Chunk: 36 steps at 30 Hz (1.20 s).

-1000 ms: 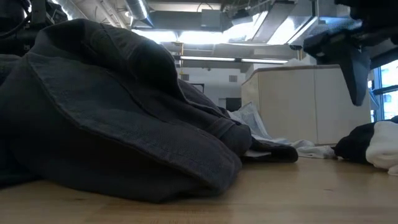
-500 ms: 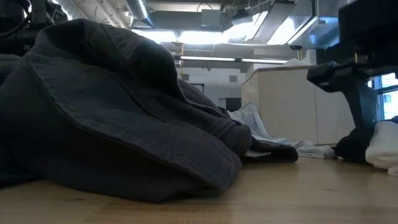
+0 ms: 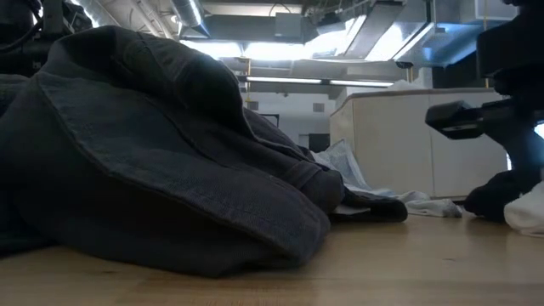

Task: Sort clothes
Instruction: Put the white underwear into the right laundry bin

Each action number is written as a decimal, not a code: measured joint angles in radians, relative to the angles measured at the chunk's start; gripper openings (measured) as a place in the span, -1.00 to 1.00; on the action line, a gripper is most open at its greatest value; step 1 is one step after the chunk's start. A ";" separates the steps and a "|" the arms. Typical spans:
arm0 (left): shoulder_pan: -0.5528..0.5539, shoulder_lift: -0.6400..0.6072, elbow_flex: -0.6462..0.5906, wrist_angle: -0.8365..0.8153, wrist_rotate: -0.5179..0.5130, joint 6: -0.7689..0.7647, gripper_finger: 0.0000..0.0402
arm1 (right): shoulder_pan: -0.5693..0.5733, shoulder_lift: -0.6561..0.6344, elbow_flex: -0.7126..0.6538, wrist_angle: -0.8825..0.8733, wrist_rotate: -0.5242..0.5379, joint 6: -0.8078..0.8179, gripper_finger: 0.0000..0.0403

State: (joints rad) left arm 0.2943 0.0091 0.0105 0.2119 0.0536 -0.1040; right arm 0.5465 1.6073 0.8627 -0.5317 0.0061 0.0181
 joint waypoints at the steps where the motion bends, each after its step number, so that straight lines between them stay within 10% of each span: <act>1: 0.000 0.000 0.000 0.000 0.000 0.000 -0.98 | -0.005 0.000 0.001 -0.001 0.000 0.001 -0.85; 15: 0.000 0.000 0.000 -0.013 0.000 0.011 -0.98 | -0.121 -0.044 0.259 -0.277 0.056 -0.005 -0.93; 36: 0.000 0.000 0.000 -0.039 -0.015 0.030 -0.98 | -0.391 -0.296 0.627 -0.460 0.473 -0.158 -0.88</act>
State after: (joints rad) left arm 0.2946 0.0091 0.0109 0.1730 0.0383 -0.0742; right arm 0.1556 1.3113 1.4893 -0.9921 0.4787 -0.1395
